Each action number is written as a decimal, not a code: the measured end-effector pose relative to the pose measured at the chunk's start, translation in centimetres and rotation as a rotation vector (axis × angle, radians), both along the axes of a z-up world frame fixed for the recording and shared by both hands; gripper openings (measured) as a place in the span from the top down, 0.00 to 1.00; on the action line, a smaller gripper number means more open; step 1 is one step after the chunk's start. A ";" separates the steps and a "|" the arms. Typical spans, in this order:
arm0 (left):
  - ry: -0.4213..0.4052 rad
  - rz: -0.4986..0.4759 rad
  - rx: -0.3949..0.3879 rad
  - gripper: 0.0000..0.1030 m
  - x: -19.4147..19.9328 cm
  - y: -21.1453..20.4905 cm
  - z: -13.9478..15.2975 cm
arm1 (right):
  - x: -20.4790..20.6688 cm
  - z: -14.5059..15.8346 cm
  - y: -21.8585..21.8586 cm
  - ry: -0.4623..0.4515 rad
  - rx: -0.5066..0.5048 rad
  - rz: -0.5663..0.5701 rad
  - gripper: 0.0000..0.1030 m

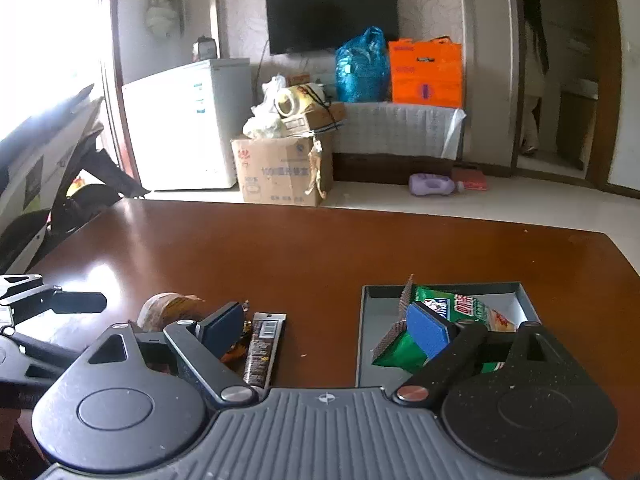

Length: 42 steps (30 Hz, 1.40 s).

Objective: Organize snacks
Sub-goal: 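Withdraw both grippers from grey box back over the table snacks, then grasp gold-wrapped pastry with left gripper while right gripper grasps red stick snack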

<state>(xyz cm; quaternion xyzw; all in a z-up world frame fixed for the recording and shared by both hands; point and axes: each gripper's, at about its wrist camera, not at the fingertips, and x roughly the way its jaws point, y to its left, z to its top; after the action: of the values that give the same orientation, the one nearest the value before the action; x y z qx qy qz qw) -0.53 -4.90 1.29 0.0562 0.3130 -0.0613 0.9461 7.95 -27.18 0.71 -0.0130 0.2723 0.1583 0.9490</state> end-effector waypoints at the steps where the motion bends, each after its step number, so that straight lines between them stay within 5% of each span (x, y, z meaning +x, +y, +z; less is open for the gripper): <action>1: 0.007 0.004 0.000 0.28 -0.1 0.3 -0.2 | -0.1 0.0 0.2 -0.001 0.000 0.005 0.16; 10: 0.043 0.042 -0.001 0.28 -0.3 2.5 -2.0 | -0.7 -0.7 1.1 0.046 -0.009 0.084 0.25; 42: 0.129 0.095 -0.014 0.28 3.6 2.7 -6.4 | -2.1 -5.5 5.2 0.192 -0.152 0.258 0.34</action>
<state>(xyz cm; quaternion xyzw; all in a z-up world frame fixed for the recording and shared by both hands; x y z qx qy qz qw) 3.09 -2.16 -5.09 0.0306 0.3750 -0.0221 0.9263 5.86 -21.99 -4.81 -0.1044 0.3690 0.2580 0.8868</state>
